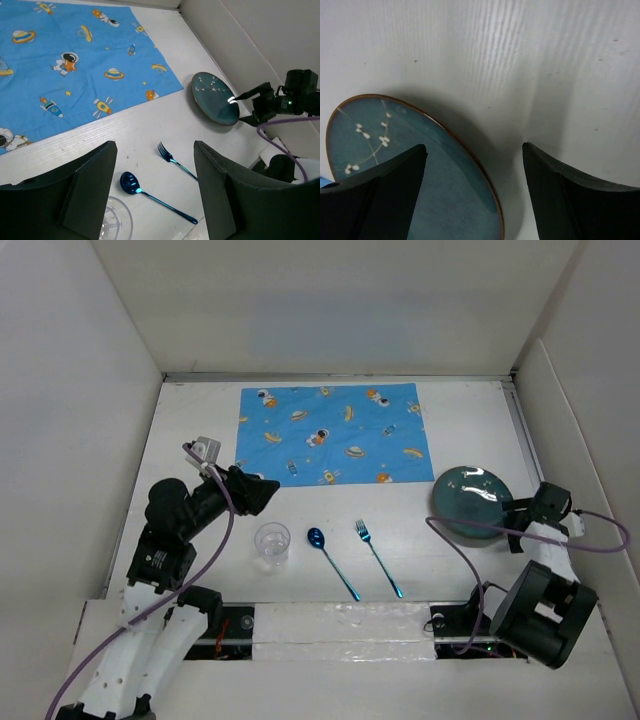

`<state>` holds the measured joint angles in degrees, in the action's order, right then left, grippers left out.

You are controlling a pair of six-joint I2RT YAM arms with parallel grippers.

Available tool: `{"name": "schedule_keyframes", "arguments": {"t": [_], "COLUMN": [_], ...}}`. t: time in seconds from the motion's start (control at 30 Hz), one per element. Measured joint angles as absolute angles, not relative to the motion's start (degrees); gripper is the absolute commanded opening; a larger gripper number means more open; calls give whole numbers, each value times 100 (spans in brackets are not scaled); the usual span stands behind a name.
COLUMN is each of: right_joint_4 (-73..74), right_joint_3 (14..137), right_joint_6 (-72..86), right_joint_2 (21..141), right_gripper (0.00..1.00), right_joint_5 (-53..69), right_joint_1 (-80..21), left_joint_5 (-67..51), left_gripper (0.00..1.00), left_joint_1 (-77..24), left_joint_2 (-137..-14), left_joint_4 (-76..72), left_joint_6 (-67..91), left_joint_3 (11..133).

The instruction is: Set the dinner table for one person

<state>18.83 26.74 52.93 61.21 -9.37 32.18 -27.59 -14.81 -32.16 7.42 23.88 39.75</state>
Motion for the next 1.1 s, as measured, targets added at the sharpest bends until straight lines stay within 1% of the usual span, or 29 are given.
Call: {"name": "schedule_keyframes", "arguments": {"t": [0.07, 0.13, 0.2, 0.3, 0.33, 0.37, 0.4, 0.43, 0.5, 0.63, 0.73, 0.93, 1.0, 1.1], "right_joint_4": [1837, 1817, 1798, 1800, 1796, 1798, 1785, 1754, 1625, 980, 976, 1542, 1754, 1774], "right_joint_3": [2810, 2943, 3057, 3295, 3367, 3454, 3540, 3625, 3789, 4073, 3907, 3621, 3621, 3621], "right_joint_6": [5271, 5249, 5223, 5144, 5083, 5039, 5013, 4960, 4875, 4751, 4665, 4405, 4309, 4309], "right_joint_2": [6392, 6678, 6917, 7282, 7380, 7470, 7553, 7634, 7719, 7787, 7566, 5927, 5588, 5356], "right_gripper": [76, 64, 60, 49, 44, 43, 34, 15, 0, 0, 0, 0, 0, 0], "right_joint_5": [-720, -572, -480, -364, -311, -220, -148, -73, 279, 674, 672, 694, 762, 1194], "right_joint_1": [3218, 3218, 3225, 3245, 3271, 3306, 3319, 3328, 3378, 3516, 3695, 3743, 3750, 3750], "left_joint_5": [-2744, -2714, -2665, -2585, -2556, -2539, -2519, -2502, -2475, -2403, -2368, -2349, -2335, -2333], "left_gripper": [59, 59, 59, 58, 58, 58, 58, 58, 57, 57, 57, 56, 55, 55], "left_joint_1": [-1533, -1540, -1540, -1540, -1540, -1540, -1540, -1540, -1540, -1540, -1540, -1540, -1540, -1538], "left_joint_2": [-3131, -3044, -3011, -3013, -3013, -3013, -3013, -3013, -3013, -3013, -3013, -3048, -3068, -3120], "left_joint_4": [777, 779, 794, 862, 884, 895, 904, 917, 939, 963, 980, 1000, 1002, 1011], "left_joint_6": [2331, 2292, 2270, 2248, 2239, 2233, 2233, 2231, 2228, 2226, 2213, 2209, 2206, 2206], "left_joint_3": [3975, 3977, 3979, 3979, 3979, 3979, 3979, 3979, 3979, 3979, 3979, 3979, 3979, 3979]}}
